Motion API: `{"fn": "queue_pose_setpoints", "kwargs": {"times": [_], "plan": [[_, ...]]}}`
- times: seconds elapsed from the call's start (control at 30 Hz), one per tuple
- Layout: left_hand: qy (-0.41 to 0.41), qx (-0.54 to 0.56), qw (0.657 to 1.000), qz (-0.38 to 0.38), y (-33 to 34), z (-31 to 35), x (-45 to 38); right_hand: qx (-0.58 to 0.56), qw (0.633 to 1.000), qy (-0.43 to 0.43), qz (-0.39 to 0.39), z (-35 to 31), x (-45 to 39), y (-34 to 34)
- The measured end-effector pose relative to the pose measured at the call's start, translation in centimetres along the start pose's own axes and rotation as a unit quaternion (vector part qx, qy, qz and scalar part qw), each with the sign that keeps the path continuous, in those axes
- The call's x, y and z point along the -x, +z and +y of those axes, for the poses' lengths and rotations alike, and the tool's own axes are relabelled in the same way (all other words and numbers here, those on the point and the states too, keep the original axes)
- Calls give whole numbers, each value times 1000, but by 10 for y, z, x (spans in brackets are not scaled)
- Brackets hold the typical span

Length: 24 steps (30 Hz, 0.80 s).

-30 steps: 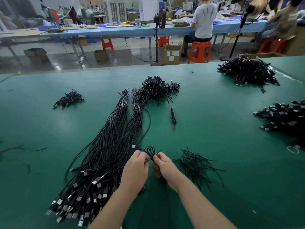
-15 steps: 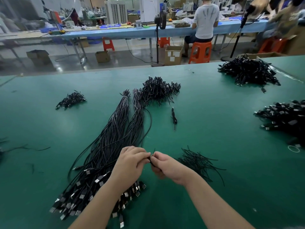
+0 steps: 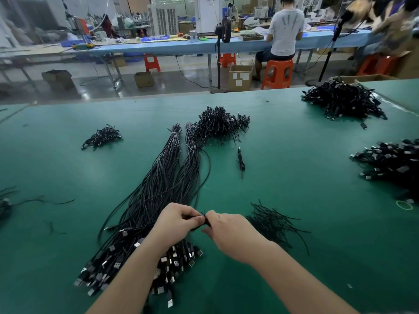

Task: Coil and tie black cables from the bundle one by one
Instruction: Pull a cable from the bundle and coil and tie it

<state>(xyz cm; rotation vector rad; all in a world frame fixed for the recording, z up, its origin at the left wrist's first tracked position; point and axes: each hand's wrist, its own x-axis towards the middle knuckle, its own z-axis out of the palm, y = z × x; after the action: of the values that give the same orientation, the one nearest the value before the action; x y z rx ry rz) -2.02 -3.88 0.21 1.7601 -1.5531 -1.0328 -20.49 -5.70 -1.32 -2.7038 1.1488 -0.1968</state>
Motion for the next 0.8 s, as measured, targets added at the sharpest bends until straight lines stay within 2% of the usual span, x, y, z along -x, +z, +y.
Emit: {"fn": "queue_pose_setpoints", "kwargs": {"times": [0.1, 0.23, 0.37, 0.5, 0.6, 0.8], "plan": [[-21, -2, 1000, -19, -1, 4, 0, 14, 999, -16, 35, 2, 1, 5], [-30, 32, 999, 27, 4, 11, 1, 14, 996, -18, 82, 4, 2, 6], [3, 19, 998, 52, 10, 15, 3, -16, 994, -6, 113, 3, 2, 3], [54, -43, 996, 64, 13, 17, 7, -43, 992, 17, 115, 5, 1, 2], [70, -89, 992, 60, 13, 19, 9, 6, 993, 9, 114, 11, 0, 0], [3, -165, 982, 96, 13, 24, 3, 115, 990, -38, 78, 3, 0, -5]]}}
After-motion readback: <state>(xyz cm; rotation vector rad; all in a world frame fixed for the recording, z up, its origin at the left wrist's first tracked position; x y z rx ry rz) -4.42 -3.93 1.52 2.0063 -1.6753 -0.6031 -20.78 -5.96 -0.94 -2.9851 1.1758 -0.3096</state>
